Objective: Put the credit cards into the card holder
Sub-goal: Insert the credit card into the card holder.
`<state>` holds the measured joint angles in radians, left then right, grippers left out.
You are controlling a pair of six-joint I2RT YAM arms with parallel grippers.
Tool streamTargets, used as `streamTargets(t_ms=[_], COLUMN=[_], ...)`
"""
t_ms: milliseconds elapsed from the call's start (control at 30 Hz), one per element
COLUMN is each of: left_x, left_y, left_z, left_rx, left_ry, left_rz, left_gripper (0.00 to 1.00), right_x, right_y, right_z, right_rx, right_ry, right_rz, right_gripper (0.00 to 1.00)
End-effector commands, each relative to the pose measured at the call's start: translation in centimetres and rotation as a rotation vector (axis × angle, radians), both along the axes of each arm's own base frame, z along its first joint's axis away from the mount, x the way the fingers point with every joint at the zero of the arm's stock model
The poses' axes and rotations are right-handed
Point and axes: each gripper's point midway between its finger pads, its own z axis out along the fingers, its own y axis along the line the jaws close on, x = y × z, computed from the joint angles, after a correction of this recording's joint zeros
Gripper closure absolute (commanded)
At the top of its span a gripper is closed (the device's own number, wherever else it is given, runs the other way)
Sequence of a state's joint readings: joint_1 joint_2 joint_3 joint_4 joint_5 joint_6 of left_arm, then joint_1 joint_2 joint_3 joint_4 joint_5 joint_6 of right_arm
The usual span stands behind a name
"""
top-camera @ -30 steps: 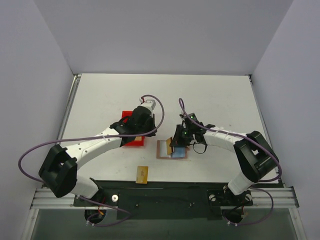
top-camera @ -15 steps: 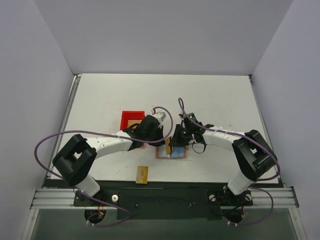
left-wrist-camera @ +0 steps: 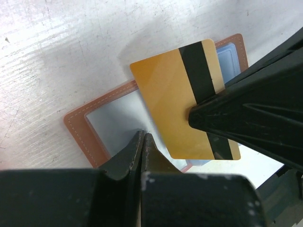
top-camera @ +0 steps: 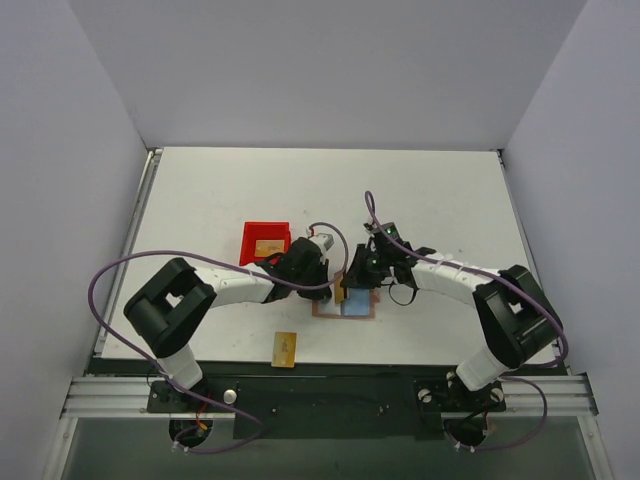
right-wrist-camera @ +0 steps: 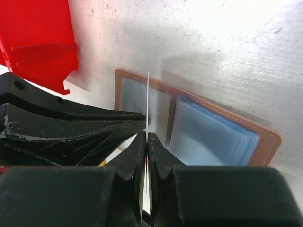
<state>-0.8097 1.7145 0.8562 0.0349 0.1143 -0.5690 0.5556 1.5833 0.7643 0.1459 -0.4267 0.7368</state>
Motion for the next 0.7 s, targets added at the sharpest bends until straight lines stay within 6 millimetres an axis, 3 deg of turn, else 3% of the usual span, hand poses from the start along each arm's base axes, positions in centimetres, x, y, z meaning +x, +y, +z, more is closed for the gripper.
streamTargets(t_ms=[0,267,333,667], left_x=[0.5,0.6,0.6,0.6], left_y=[-1.3,-1.7,-1.7,-2.1], left_z=[0.9,1.0,1.0,1.1], left_rx=[-0.061,-0.059,-0.057,-0.055], left_ry=[-0.022,-0.025,-0.026,-0.028], left_rz=[-0.011,-0.022,-0.022,-0.031], left_gripper=[1.00,1.00,1.00,1.00], right_x=[0.2,-0.4,-1.5,-3.0], right_y=[-0.9,-3.6,-4.7,-7.2], right_z=[1.4,2.1,1.6,1.3], right_rx=[0.009,-0.077,-0.117,-0.155], right_ry=[-0.028,-0.047,-0.010,0.027], right_rz=[-0.031,-0.080,-0.090,-0.130], right_gripper=[1.00,1.00,1.00,1.00])
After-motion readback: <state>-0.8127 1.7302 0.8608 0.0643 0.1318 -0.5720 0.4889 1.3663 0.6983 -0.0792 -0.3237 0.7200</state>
